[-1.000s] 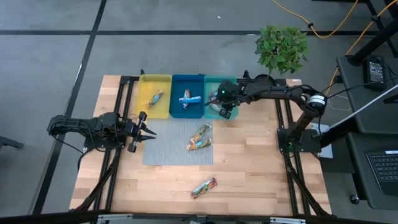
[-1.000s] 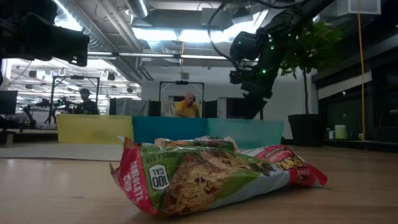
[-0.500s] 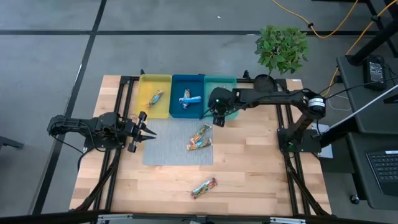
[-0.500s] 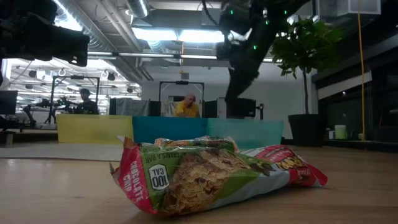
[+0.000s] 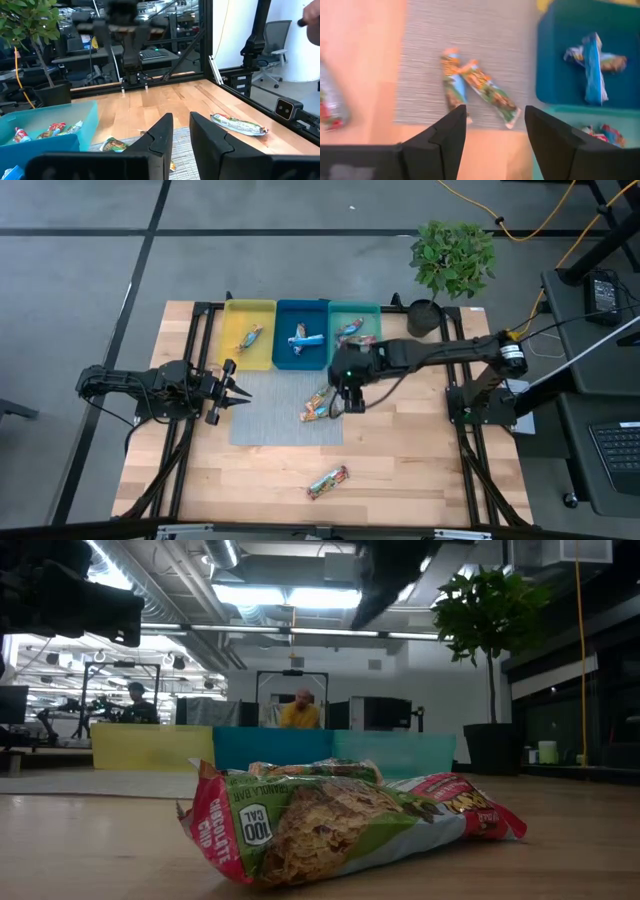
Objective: Pick and place Granola Bars by type
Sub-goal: Put the red granola bar into the light blue bin
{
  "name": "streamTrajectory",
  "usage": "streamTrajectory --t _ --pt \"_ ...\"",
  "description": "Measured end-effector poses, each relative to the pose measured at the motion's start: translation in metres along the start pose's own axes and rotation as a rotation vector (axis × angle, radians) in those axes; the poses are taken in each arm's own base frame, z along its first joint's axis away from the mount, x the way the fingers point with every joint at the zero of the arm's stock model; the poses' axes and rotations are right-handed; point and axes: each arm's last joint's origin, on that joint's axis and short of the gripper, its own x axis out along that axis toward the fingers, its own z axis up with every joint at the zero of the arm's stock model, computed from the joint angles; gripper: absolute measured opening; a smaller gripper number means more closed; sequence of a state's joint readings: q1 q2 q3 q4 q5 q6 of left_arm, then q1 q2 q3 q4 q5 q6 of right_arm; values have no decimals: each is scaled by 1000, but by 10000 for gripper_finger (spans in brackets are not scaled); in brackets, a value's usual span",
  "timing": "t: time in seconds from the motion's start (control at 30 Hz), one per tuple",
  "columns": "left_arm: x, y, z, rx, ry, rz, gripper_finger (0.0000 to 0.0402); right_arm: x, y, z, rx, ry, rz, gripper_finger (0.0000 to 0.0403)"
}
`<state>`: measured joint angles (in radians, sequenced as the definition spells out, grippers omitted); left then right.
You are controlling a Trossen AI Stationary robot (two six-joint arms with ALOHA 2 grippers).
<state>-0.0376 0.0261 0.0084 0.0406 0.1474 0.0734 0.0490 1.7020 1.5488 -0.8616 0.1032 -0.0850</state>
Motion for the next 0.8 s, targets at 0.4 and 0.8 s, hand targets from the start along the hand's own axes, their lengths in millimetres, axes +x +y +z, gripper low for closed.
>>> streamTrajectory --t 0.4,0.8 --pt "0 0 0 0 0 0 63 -61 56 33 -133 -161 92 203" --pt "0 0 0 0 0 0 57 -81 109 32 -278 -223 182 203"
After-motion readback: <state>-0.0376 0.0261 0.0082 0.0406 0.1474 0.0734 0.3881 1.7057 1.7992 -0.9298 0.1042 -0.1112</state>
